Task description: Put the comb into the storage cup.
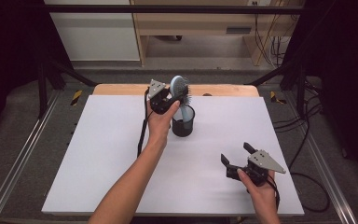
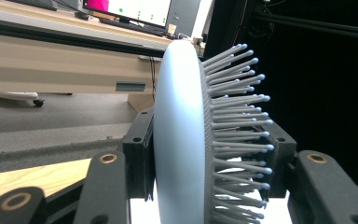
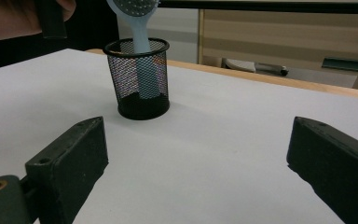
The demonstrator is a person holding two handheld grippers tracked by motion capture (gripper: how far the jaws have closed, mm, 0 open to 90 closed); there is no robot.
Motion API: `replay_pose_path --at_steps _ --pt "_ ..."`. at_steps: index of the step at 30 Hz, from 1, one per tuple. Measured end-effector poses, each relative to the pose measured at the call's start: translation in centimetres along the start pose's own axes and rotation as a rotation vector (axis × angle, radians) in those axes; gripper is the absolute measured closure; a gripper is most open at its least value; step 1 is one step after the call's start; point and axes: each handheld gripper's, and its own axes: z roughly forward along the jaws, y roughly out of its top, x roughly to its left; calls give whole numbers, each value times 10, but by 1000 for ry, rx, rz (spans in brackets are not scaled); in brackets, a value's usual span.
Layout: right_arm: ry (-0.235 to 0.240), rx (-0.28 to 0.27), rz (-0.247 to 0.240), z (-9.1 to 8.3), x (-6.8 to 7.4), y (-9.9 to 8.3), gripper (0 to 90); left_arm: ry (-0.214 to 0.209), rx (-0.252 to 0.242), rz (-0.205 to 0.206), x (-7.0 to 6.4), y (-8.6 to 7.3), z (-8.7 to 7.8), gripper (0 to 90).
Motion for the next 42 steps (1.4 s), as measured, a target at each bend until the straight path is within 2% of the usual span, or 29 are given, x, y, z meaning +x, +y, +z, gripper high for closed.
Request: replay_pose_path --at_steps 5,42 --pt "2 -2 0 0 1 0 55 -1 12 12 -1 -3 1 489" --pt "15 9 -9 2 4 -1 54 10 17 -17 6 -12 -1 487"
